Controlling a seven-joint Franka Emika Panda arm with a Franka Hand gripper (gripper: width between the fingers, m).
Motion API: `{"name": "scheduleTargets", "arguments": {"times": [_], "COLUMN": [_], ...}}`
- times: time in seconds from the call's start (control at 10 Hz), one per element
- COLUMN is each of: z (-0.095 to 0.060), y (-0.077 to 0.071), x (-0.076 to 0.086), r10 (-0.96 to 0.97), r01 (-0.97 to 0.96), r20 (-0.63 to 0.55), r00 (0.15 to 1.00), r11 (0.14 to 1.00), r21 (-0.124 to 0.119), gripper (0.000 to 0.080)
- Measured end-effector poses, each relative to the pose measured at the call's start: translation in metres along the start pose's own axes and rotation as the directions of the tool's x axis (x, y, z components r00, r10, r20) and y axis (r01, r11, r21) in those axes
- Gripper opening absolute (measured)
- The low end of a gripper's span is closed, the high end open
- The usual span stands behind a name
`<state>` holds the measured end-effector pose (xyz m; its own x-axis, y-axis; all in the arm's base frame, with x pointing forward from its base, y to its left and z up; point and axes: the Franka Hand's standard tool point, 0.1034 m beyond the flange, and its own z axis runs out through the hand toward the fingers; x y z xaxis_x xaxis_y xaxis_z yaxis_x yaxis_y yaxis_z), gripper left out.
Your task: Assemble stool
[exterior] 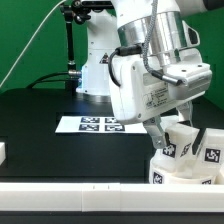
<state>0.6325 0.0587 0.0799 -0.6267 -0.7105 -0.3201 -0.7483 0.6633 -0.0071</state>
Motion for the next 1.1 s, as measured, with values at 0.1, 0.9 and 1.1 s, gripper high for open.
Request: {"name": "scheduleTargets", "arguments": {"times": [0.1, 0.9, 1.1], "z": [-0.005, -0.029, -0.026], "y": [-0.001, 0.0, 0.003], "x": [-0.003, -0.02, -0.016], "r10": [-0.012, -0.119, -0.379], "r01": [0.012, 0.118, 0.38], "r20": [0.007, 0.041, 0.019], "r00": [1.0, 0.992, 0.925], "r11": [1.0, 0.993, 0.925], "r21": [0.004, 0.02, -0.02], "gripper": [0.0639, 0.0649, 0.0649]}}
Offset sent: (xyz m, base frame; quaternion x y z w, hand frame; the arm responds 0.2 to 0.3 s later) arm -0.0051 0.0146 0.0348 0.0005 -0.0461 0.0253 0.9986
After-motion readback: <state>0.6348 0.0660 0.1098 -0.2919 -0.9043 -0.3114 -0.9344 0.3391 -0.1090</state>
